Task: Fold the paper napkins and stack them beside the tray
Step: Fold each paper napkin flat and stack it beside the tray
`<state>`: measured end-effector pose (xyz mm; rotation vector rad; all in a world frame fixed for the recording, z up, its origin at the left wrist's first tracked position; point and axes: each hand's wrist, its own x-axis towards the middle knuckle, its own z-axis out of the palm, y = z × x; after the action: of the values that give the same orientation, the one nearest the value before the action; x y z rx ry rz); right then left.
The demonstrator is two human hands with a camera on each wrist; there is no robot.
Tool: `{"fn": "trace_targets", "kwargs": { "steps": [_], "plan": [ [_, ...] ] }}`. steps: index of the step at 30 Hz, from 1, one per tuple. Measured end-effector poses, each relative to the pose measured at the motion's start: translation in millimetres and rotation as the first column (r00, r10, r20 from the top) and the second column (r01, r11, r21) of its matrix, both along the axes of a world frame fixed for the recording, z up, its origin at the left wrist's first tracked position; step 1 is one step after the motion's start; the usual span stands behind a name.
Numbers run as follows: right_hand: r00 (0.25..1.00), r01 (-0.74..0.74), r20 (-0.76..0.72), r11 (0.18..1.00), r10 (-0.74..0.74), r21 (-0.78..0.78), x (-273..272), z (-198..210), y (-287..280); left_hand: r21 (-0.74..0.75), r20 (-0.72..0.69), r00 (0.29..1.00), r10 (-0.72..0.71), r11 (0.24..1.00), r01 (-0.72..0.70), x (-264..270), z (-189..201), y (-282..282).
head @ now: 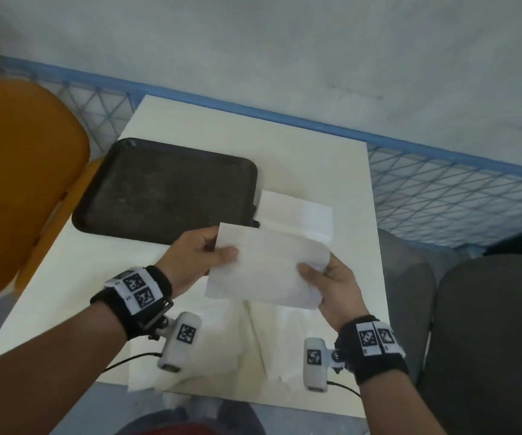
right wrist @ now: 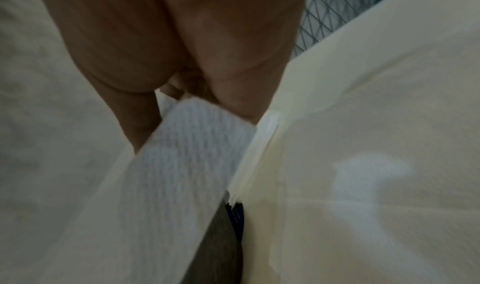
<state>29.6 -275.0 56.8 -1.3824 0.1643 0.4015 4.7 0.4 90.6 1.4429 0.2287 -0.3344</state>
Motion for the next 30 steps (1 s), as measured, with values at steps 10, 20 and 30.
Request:
{"fn": "trace_targets", "kwargs": {
  "steps": [10,20,30],
  "plan": [
    [0.991,0.129,0.004,0.973,-0.132,0.19,-34.6,44.1,-13.0,0.295,0.275,0.952,-0.132,0.954,0.048,-6.6,20.3,16.2],
    [0.975,0.207,-0.021,0.937,-0.222,-0.281,-65.6,-13.7,-42.3,0.462,0.033,0.937,-0.347,0.837,0.293,-19.6,-27.5,9.4],
    [0.995,-0.055,-0.002,0.53,0.101,-0.846,-54.1,-63.0,-51.5,0.802,-0.1,0.817,-0.568,0.44,0.405,-37.3,-95.6,-63.6]
  ]
}}
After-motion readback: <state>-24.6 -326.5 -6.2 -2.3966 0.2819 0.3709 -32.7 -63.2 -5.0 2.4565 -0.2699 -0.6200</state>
